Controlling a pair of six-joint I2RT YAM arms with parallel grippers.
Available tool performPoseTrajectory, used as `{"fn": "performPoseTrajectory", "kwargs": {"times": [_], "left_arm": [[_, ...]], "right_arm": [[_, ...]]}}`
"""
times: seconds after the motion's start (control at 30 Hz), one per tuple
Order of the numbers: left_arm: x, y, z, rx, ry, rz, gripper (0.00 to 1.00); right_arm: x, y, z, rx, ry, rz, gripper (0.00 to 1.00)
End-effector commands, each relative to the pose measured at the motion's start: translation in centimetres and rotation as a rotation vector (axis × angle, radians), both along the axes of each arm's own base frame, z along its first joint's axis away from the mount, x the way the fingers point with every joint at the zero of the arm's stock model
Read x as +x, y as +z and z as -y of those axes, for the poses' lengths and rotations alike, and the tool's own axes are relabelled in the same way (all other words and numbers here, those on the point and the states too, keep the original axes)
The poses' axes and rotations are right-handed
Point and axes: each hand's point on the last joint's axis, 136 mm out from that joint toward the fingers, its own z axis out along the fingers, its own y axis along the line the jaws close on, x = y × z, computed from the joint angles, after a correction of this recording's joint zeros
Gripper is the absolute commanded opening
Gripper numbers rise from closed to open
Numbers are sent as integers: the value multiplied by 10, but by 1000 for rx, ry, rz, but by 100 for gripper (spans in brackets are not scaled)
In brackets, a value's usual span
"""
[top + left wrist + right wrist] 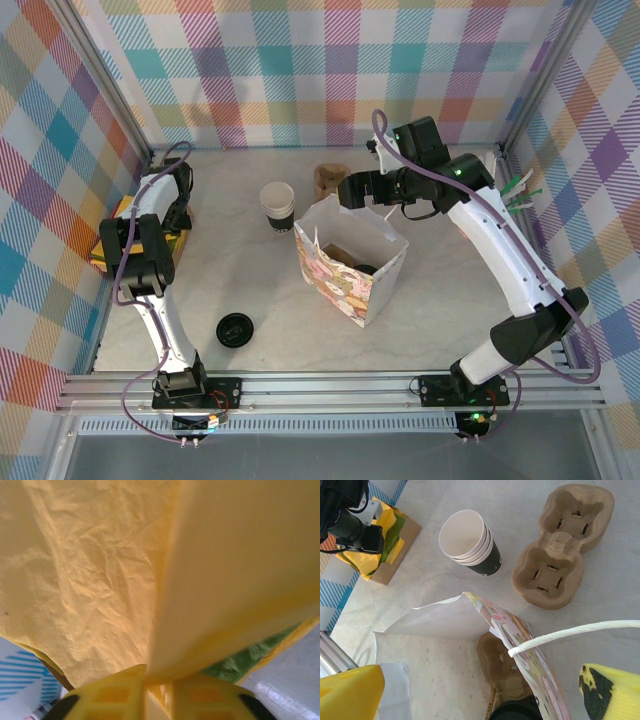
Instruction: Pack the takeout coffee
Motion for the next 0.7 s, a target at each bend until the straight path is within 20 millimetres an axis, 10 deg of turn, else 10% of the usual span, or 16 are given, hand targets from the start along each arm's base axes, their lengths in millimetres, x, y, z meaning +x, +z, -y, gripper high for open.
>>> {"fn": "performPoseTrajectory", "kwargs": {"times": [0.0, 0.67], "left_arm": [[-5, 11, -3, 3, 16, 7, 7], [-19, 103, 11, 15, 73, 155, 0]], "right_arm": [[-4, 11, 1, 29, 6, 25, 99], [3, 12, -3, 35, 8, 22, 99]]}}
